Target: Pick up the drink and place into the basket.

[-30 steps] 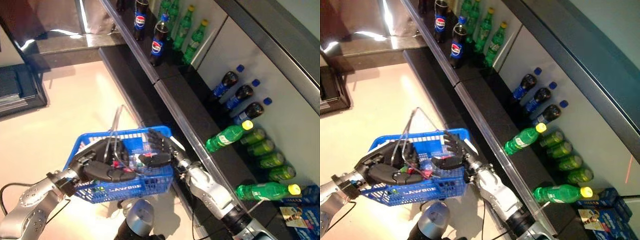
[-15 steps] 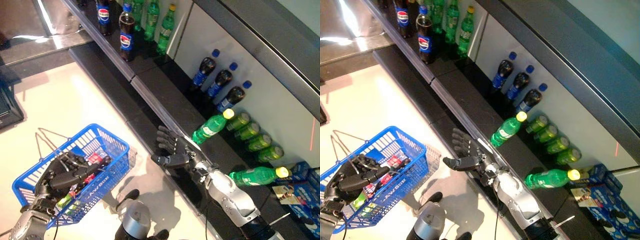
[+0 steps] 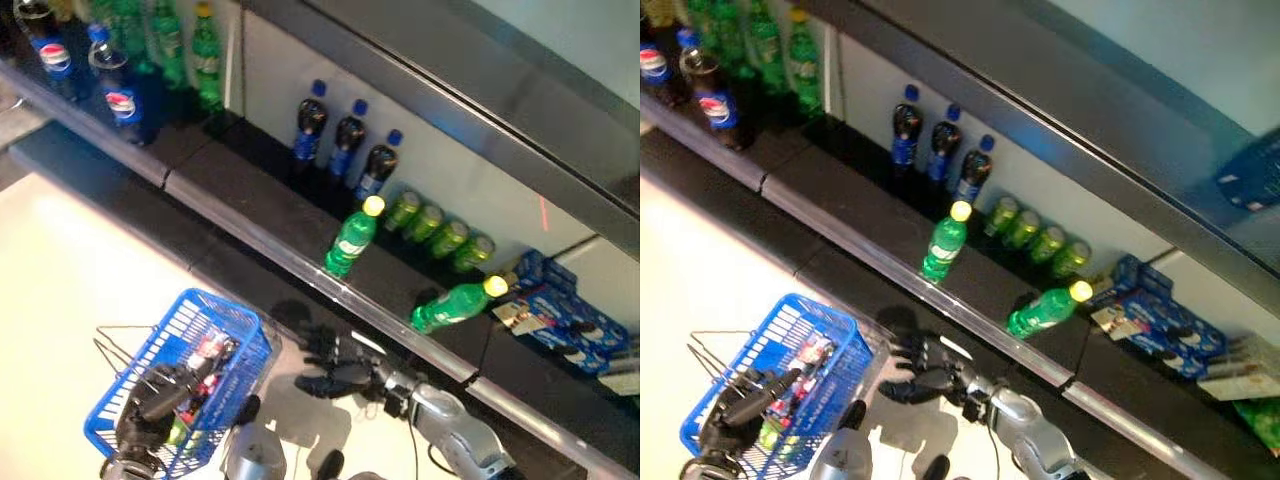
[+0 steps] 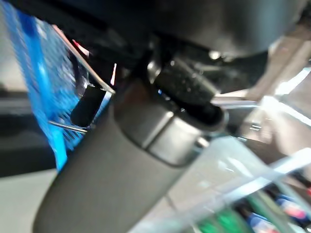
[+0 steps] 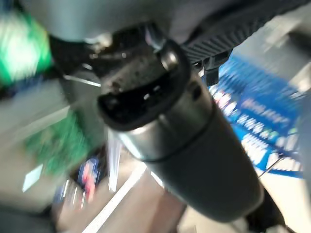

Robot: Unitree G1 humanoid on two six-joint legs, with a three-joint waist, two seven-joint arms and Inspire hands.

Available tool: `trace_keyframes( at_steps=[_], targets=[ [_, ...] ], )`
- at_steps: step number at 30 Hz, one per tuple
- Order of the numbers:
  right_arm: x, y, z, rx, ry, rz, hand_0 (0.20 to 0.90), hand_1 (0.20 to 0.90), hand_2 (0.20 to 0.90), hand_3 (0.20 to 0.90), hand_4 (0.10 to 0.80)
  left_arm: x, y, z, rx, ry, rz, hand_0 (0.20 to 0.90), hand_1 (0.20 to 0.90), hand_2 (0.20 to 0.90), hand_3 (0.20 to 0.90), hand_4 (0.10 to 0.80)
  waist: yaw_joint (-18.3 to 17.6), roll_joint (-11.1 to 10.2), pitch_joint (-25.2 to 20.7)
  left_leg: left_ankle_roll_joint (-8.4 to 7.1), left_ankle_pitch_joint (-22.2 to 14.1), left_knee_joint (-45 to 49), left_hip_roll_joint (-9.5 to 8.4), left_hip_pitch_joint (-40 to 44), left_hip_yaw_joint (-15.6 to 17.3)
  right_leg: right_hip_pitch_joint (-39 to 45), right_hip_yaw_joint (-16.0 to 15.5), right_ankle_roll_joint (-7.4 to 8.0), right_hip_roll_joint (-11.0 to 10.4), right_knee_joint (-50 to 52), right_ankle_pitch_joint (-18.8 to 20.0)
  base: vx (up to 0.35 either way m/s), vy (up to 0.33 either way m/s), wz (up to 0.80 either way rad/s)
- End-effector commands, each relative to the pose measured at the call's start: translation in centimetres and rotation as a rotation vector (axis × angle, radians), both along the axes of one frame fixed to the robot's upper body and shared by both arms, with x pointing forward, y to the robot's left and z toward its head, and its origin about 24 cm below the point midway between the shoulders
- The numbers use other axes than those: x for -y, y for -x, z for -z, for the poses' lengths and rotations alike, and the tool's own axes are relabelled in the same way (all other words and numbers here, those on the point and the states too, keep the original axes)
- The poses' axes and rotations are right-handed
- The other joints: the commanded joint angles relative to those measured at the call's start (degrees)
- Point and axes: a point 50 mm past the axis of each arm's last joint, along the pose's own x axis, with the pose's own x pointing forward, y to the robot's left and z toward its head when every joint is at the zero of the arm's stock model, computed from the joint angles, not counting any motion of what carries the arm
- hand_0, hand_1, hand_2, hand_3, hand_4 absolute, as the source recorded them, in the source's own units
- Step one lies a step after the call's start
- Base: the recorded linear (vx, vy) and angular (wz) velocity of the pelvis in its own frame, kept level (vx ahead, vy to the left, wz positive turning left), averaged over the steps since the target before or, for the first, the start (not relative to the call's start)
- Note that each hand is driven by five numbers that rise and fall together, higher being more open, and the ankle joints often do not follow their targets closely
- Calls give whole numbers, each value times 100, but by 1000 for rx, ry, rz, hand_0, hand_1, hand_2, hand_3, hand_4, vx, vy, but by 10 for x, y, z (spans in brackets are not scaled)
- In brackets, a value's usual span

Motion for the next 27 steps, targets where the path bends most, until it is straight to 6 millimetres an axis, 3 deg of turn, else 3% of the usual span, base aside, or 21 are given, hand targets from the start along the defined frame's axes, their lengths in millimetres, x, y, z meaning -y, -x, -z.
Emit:
trace_keyframes(
  at_steps=[1,7,13,18,21,27],
  targets=[
    [37,18,26,-58,168,84,900,900,900,900,800,-17,-40,-48,373,-173,-72,300,300,300,200,100,-177,1012,-1083,-171,183,-203,124,-138,213,78,-168,-61,99,145,-122,-47,51,-13],
    [74,53,71,-266,350,240,900,900,900,900,800,-11,-16,-2,131,-75,-233,300,300,300,200,100,-435,1093,-1067,-178,122,-266,156,-48,373,26,-131,-16,49,39,-23,-19,17,-13],
    [104,112,105,-566,435,474,900,900,900,900,800,2,12,34,-135,-42,-323,300,300,300,200,100,-593,1149,-1111,-160,5,-286,144,63,455,16,-145,18,-13,-37,41,8,12,0],
    [113,152,114,-747,504,586,900,900,900,900,800,12,34,50,-246,20,-427,300,300,300,200,100,-672,1220,-1159,-118,-82,-286,109,162,487,34,-121,9,-50,-60,63,41,49,0],
    [116,168,116,-825,552,608,900,900,900,900,800,20,37,55,-250,65,-453,300,300,300,200,100,-706,1242,-1177,-101,-124,-286,97,214,506,37,-113,0,-60,-52,64,18,24,-1],
    [115,172,116,-864,556,648,900,900,900,900,800,34,32,59,-255,106,-433,300,300,300,200,100,-706,1255,-1194,-78,-152,-286,73,241,483,18,-120,-7,-69,-9,66,0,0,0]
  ],
)
